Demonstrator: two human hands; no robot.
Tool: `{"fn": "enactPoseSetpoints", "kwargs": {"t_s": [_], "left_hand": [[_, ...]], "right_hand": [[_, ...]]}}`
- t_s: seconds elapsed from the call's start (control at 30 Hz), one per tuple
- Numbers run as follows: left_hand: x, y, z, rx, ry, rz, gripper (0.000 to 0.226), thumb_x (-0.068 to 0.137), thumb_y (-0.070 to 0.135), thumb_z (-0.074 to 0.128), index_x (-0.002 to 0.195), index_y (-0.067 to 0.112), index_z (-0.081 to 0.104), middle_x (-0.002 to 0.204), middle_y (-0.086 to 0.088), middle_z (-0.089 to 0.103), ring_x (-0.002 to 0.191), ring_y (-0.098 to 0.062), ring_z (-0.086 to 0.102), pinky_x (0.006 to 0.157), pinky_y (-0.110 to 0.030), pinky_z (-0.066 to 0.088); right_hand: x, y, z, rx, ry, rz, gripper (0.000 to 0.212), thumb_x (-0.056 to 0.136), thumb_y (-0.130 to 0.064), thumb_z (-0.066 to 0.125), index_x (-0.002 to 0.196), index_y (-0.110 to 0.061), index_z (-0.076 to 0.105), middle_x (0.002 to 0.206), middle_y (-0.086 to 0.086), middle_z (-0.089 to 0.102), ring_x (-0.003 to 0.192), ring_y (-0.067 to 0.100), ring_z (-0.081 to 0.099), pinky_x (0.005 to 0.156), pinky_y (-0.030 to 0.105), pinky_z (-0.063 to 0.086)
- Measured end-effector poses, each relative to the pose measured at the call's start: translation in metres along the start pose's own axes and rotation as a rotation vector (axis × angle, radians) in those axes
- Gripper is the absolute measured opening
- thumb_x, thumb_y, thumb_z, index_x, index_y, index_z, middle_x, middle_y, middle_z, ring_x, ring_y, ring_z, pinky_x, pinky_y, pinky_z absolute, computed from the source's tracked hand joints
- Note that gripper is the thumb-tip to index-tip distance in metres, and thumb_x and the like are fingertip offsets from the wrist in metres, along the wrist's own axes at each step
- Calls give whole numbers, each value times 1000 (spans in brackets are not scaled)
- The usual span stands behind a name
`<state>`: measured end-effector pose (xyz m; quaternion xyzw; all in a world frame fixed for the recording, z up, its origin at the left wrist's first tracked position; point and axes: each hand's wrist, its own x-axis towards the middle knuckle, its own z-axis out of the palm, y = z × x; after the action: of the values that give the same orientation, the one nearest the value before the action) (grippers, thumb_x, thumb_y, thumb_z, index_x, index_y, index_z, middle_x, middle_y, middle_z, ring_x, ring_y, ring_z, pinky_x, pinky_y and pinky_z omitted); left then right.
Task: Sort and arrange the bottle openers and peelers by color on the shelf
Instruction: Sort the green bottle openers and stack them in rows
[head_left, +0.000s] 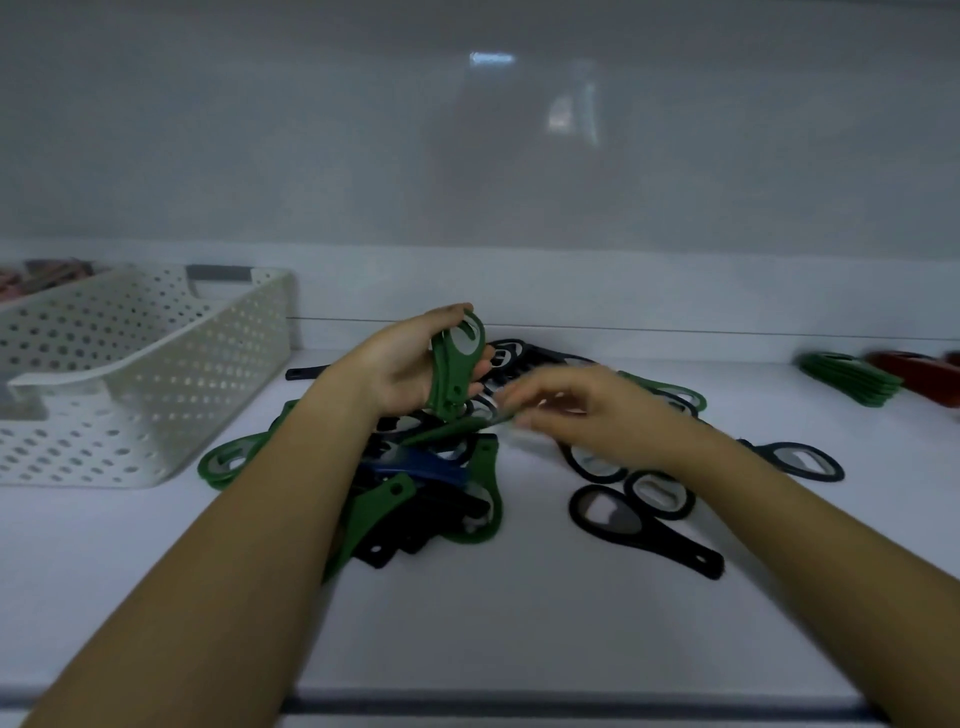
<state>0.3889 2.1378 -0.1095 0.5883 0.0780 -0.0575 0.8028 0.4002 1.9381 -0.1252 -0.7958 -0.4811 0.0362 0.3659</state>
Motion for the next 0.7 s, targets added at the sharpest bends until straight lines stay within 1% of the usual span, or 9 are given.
{"fn": "enactPoseSetpoints", "kwargs": {"t_s": [0.1, 0.23, 0.33, 0.4, 0.43, 0.47, 0.53, 0.63, 0.7], "left_hand": [[-2, -3, 7, 68, -127, -7, 20, 95, 34, 45, 97, 22, 61, 92, -8, 66, 72, -18, 65, 57, -26, 56], [-10, -5, 21, 186, -339, -37, 35, 84, 44, 47, 108, 20, 57, 97, -8, 69, 82, -19, 69, 56, -20, 55], [-13, -7, 24, 225, -340, -14, 29, 91, 20, 49, 120, 18, 53, 100, -11, 69, 79, -21, 71, 55, -21, 56], [-11, -6, 23, 150, -272, -4, 34, 92, 5, 49, 123, 18, 50, 97, -12, 67, 71, -20, 70, 53, -22, 56], [-9, -5, 21, 108, -232, 11, 36, 92, 3, 49, 125, 18, 48, 97, -13, 66, 68, -19, 70, 53, -23, 56], [-8, -4, 19, 76, -183, 34, 39, 93, 2, 48, 128, 18, 46, 98, -13, 63, 67, -19, 69, 53, -24, 56], [-5, -3, 15, 26, -92, 81, 44, 93, 2, 47, 132, 21, 42, 100, -14, 60, 70, -19, 66, 55, -26, 57], [-3, -3, 10, -92, -16, 106, 48, 93, 0, 47, 132, 28, 41, 112, -18, 56, 80, -22, 63, 55, -30, 57], [-2, -3, 8, -157, 9, 100, 42, 93, 2, 49, 126, 28, 45, 114, -16, 53, 82, -22, 62, 57, -33, 58]], "right_hand": [[2, -1, -10, 322, 296, 80, 12, 89, -9, 57, 92, -16, 67, 77, -12, 69, 72, 0, 64, 71, 14, 50], [5, 6, -7, 437, 383, 209, 13, 89, -6, 57, 97, -2, 67, 70, -2, 68, 59, 2, 62, 64, 16, 53], [8, 10, 0, 517, 461, 266, 17, 87, -3, 59, 104, 1, 62, 68, 3, 64, 55, 4, 62, 63, 17, 54], [7, 10, 2, 507, 515, 282, 17, 87, -2, 59, 103, -8, 56, 74, 2, 61, 62, 10, 63, 67, 23, 54], [7, 10, 1, 397, 512, 255, 17, 87, -1, 58, 97, -14, 54, 78, 1, 59, 67, 13, 62, 70, 26, 53], [5, 8, 0, 229, 465, 188, 22, 86, 0, 55, 92, -21, 56, 82, -2, 58, 72, 13, 60, 72, 26, 50], [2, 5, 1, -46, 219, 41, 34, 85, 2, 53, 90, -30, 63, 88, -8, 57, 79, 7, 54, 75, 19, 44], [0, 2, 14, -262, -205, -30, 43, 88, -4, 52, 119, -33, 59, 107, -6, 47, 102, 9, 41, 86, 16, 32], [1, 4, 18, -324, -281, -39, 40, 90, -17, 56, 125, -37, 53, 116, -6, 39, 110, 7, 31, 87, 12, 26]]}}
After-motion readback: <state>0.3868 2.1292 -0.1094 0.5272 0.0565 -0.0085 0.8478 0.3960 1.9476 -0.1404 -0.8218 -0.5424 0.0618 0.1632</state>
